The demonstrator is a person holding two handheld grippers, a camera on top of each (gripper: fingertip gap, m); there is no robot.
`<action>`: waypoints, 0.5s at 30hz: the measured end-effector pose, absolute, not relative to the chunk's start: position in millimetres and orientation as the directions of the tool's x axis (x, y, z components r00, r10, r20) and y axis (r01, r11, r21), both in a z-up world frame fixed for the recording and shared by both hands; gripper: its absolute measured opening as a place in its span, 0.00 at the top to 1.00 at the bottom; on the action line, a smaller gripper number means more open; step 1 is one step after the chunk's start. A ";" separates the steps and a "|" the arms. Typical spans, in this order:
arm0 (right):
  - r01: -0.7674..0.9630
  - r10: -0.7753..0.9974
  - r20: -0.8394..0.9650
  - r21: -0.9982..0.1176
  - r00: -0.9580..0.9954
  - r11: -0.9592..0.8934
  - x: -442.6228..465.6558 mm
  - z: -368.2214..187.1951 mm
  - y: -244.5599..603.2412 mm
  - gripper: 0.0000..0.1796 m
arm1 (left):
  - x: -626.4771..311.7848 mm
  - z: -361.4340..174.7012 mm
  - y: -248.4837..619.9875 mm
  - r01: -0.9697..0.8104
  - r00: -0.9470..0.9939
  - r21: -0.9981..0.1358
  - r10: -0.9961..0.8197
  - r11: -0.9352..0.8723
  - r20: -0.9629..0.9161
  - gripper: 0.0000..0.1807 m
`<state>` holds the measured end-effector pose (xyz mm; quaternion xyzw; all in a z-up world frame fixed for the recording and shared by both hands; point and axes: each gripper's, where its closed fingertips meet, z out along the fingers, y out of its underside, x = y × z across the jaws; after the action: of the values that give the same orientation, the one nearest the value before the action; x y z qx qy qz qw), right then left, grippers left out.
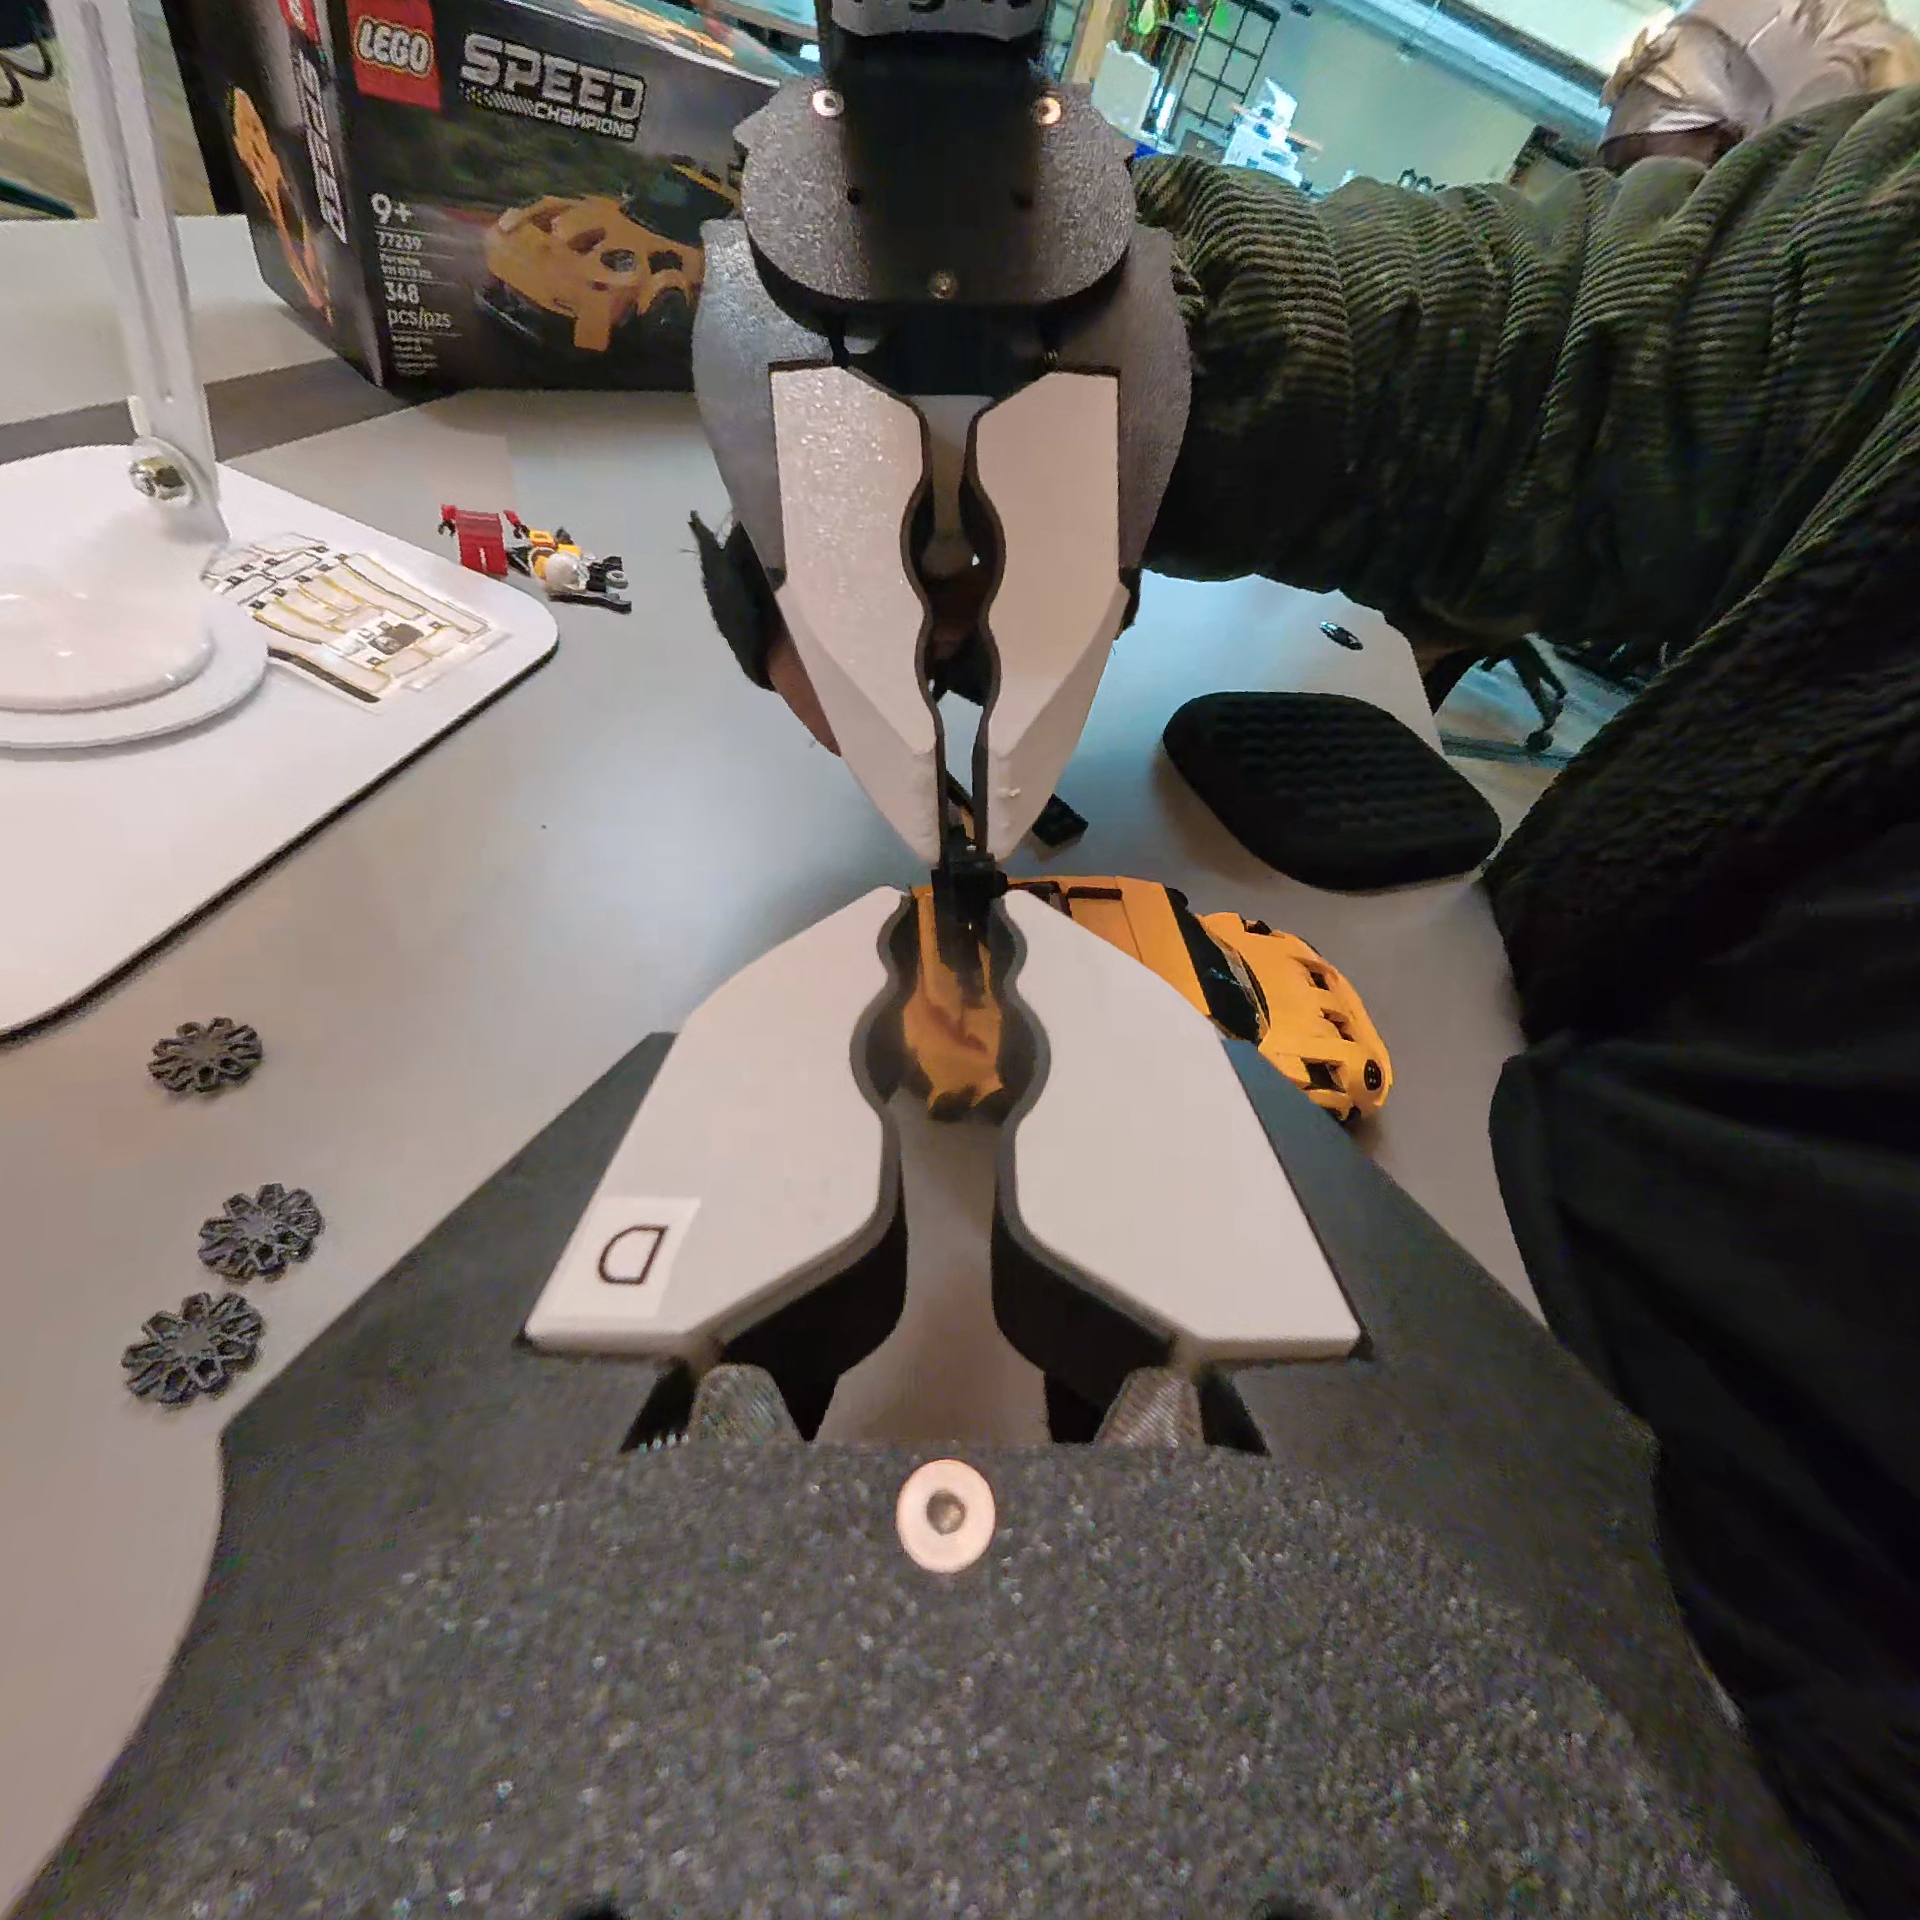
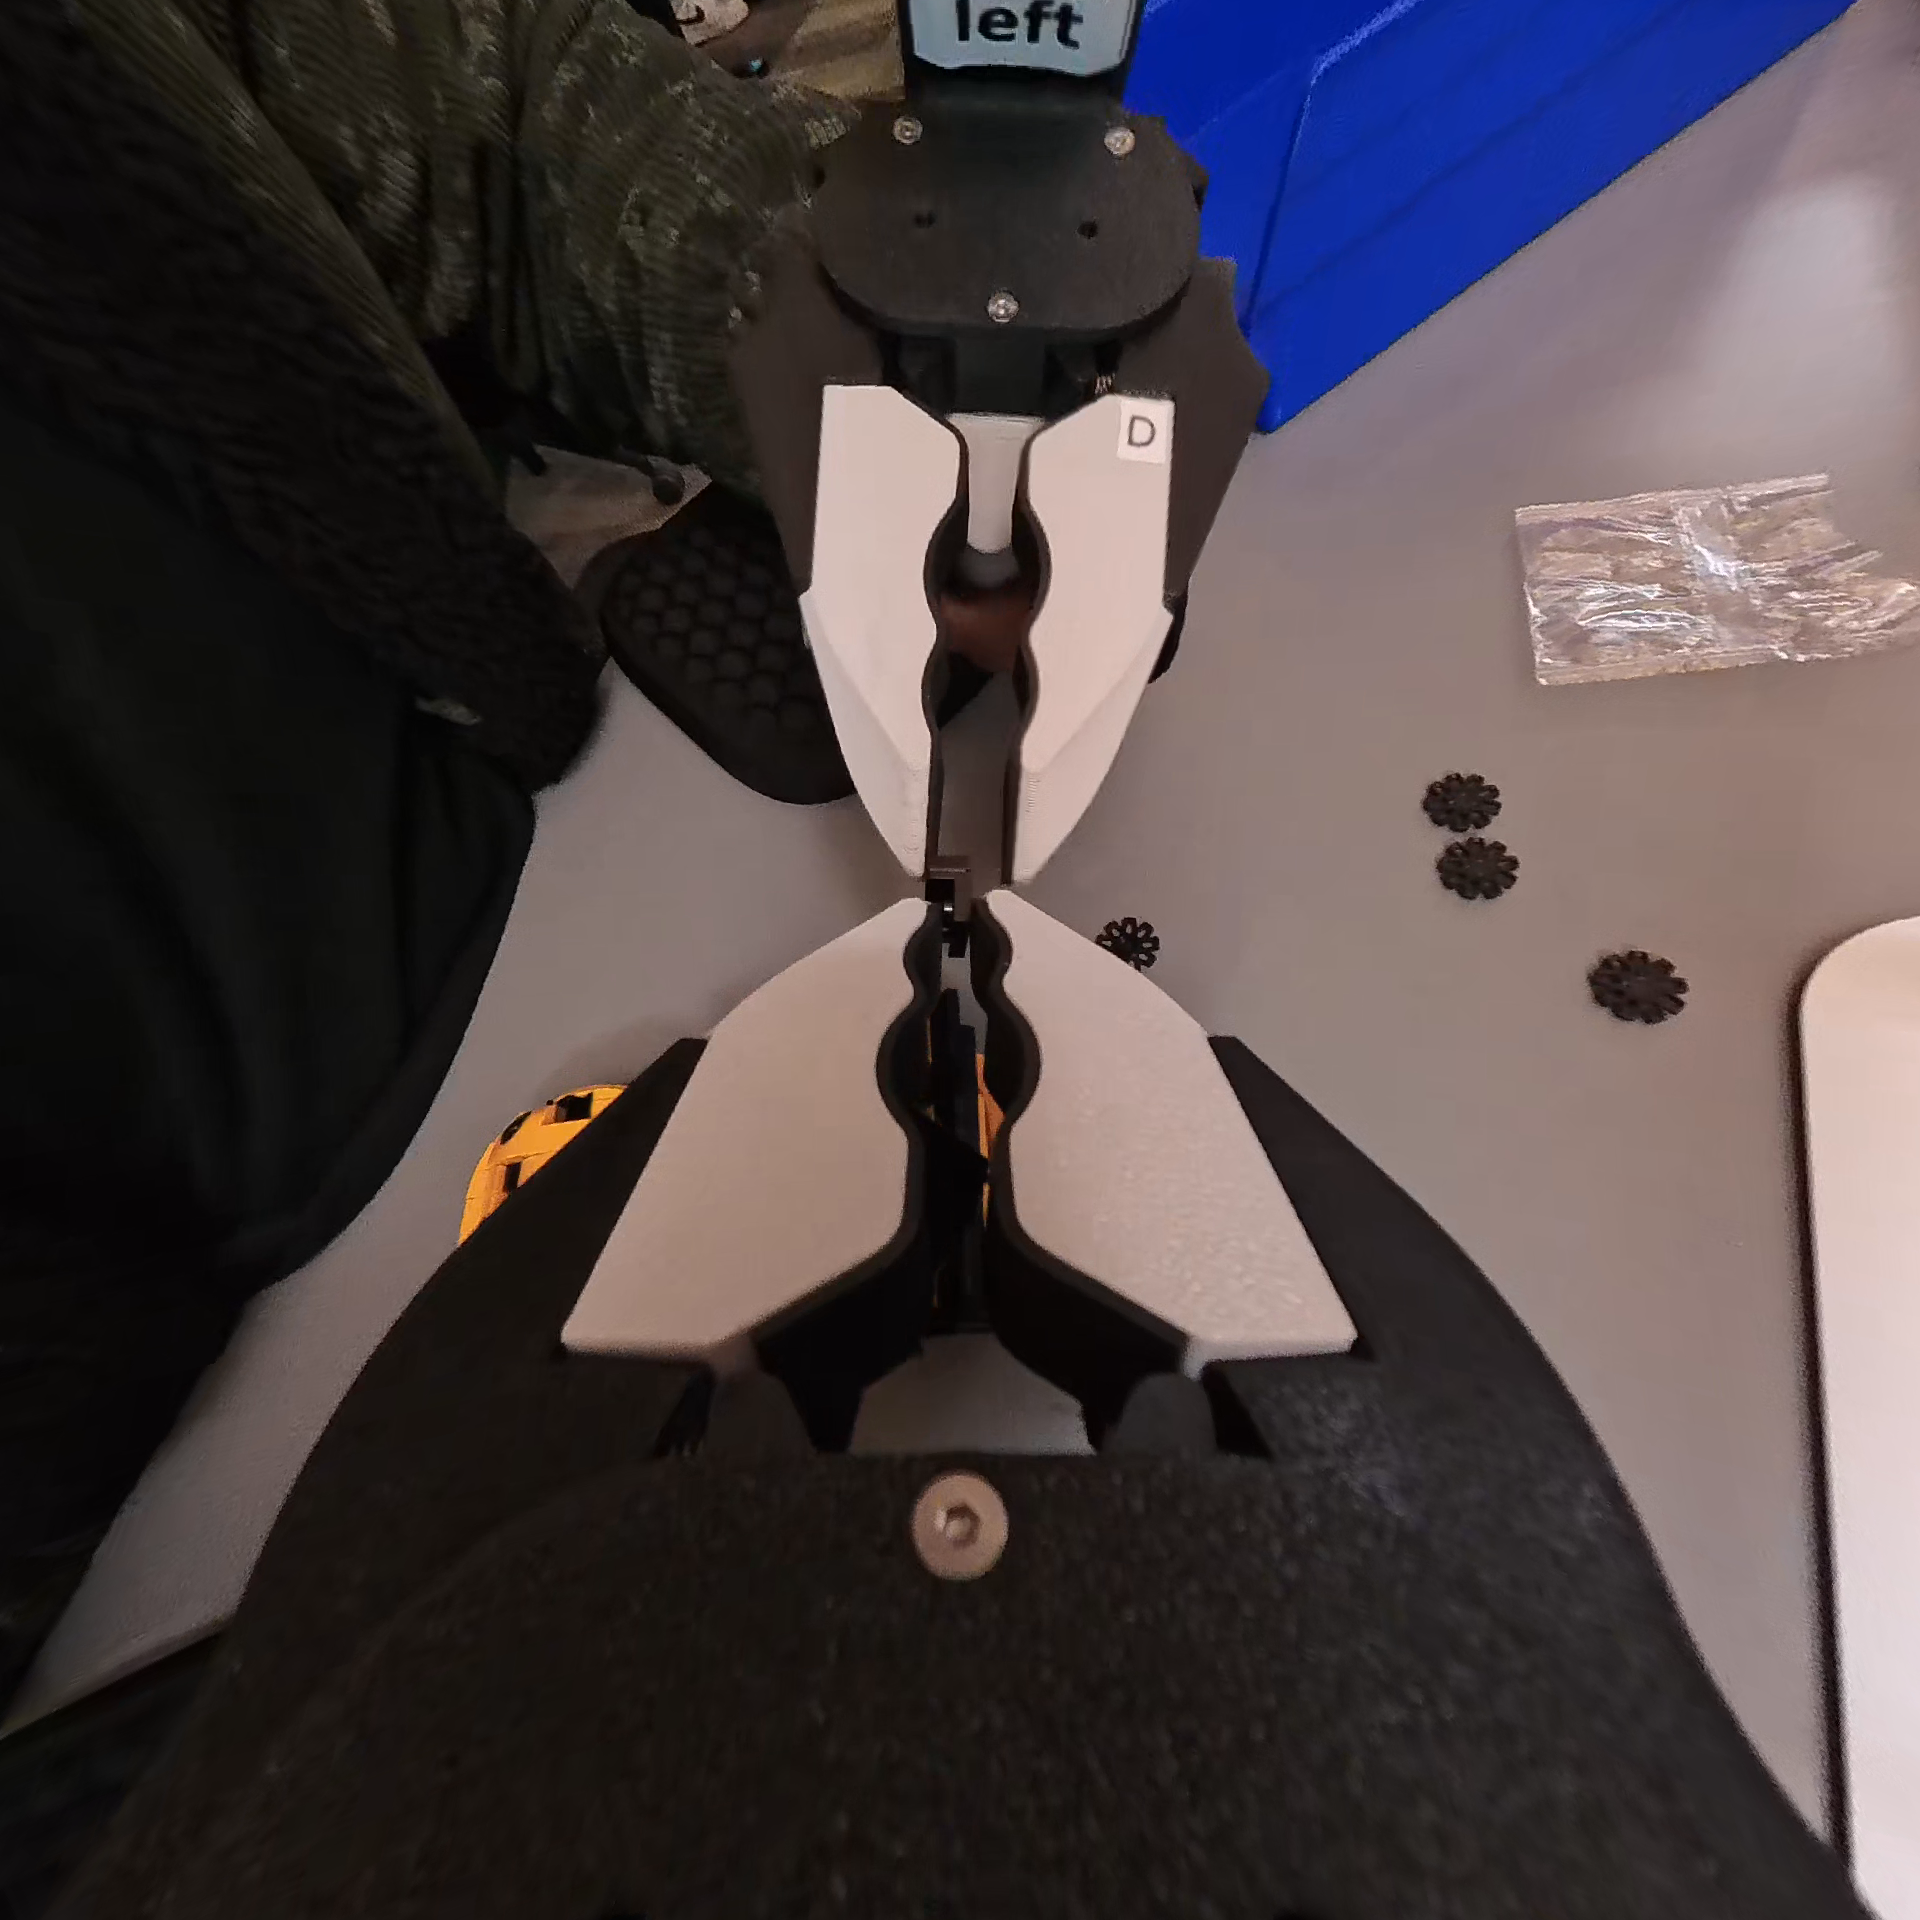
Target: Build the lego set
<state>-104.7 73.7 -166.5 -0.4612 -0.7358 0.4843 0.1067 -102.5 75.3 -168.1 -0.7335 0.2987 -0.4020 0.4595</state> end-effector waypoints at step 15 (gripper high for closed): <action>0.649 0.770 -0.361 -0.756 -0.526 0.089 -107.8 -180.0 72.4 0.97 | -100.2 -181.0 73.5 -0.076 0.493 -0.864 -0.772 -0.498 0.401 0.96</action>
<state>-107.8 72.4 -180.0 -0.4824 -0.7352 0.4718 0.0643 -100.2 73.5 -181.0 -0.7574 0.2801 -0.4185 0.4156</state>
